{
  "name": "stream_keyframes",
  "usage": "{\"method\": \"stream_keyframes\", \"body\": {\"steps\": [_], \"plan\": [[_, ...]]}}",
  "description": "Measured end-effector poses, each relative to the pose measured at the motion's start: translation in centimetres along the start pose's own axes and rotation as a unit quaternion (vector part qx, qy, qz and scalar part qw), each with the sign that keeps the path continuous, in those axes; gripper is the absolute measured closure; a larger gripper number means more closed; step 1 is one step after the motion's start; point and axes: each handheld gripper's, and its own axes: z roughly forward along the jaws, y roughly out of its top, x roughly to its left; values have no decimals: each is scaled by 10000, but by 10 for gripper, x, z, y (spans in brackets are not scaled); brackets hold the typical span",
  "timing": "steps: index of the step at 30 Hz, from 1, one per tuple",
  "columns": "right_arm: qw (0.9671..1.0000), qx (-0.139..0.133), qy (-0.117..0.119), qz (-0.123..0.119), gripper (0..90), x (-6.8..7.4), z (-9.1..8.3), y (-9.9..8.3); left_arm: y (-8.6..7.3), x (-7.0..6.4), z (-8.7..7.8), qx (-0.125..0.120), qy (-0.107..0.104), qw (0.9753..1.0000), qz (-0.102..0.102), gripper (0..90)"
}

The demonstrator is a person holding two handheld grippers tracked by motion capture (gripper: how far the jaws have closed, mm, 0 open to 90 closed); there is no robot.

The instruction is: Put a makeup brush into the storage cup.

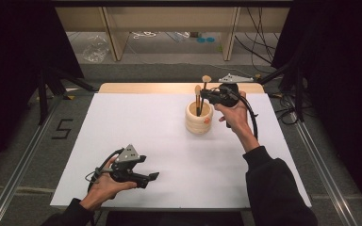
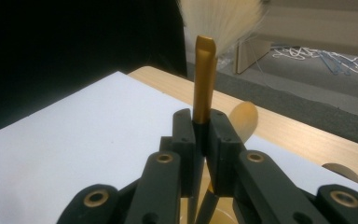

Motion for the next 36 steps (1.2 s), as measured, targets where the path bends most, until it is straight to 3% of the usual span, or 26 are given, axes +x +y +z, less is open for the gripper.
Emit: {"method": "stream_keyframes", "body": {"steps": [2, 6, 14, 17, 22, 26, 30, 32, 36], "plan": [[10000, -2, -4, 19, 831, 0, 1, -1, 0, 0, 0, 4, 5, 10000, 37, 201], [9999, 106, -4, 71, 831, 0, 3, -3, -1, -2, 0, 12, -3, 9999, -155, 201], [9998, 192, 0, 71, 831, -1, 7, -7, -1, -3, 1, -11, -48, 9998, -167, 201], [9997, 223, 5, 130, 830, -1, 8, -8, -1, -2, 0, 69, -118, 9999, -64, 201], [9995, 283, 25, 108, 830, -2, 10, -11, -2, -3, 2, 5, -62, 9998, -206, 202], [9994, 306, 26, 146, 828, -4, 13, -17, -1, -2, 1, 114, -75, 9999, -85, 202], [9987, 418, 33, 276, 817, -5, 15, -21, -2, -3, 2, -1, -109, 9998, -138, 203], [9987, 451, 27, 256, 772, -5, 15, -23, -2, -4, 2, 9, -116, 9998, -161, 203], [9977, 586, -77, 328, 590, -1, 15, -25, -1, -4, 1, 13, -43, 9999, -165, 203]]}}
